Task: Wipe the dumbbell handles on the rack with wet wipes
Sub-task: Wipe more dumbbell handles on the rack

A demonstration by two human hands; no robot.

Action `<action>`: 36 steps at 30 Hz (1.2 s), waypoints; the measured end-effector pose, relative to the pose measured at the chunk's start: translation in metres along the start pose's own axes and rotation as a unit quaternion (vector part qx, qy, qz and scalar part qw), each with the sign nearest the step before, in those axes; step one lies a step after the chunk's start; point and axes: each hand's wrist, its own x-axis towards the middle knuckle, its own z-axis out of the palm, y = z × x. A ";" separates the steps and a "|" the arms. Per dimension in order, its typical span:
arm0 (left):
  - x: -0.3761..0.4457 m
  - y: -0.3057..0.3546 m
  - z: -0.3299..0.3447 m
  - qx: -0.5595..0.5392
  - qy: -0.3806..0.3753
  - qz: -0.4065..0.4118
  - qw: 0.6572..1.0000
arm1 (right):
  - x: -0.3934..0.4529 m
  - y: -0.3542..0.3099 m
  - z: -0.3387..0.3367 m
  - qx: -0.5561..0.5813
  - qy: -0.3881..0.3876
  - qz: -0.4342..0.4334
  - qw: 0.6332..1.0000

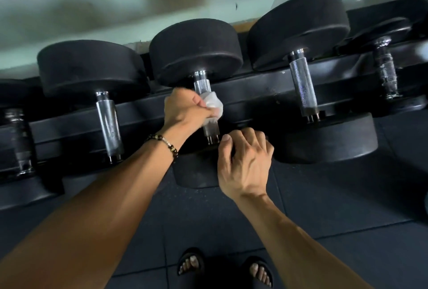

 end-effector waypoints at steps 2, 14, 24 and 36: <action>-0.002 -0.001 0.004 0.088 -0.021 0.006 0.996 | 0.000 0.001 0.000 0.001 0.003 -0.005 1.000; 0.012 0.017 -0.007 0.018 0.072 0.012 0.997 | -0.001 0.001 0.000 0.013 -0.013 0.006 1.000; 0.010 0.013 -0.006 -0.006 0.130 0.063 0.990 | -0.001 0.001 0.000 0.016 -0.021 0.004 1.000; -0.046 -0.037 -0.041 0.000 -0.025 0.021 0.999 | 0.002 -0.004 -0.007 0.028 -0.045 0.012 0.999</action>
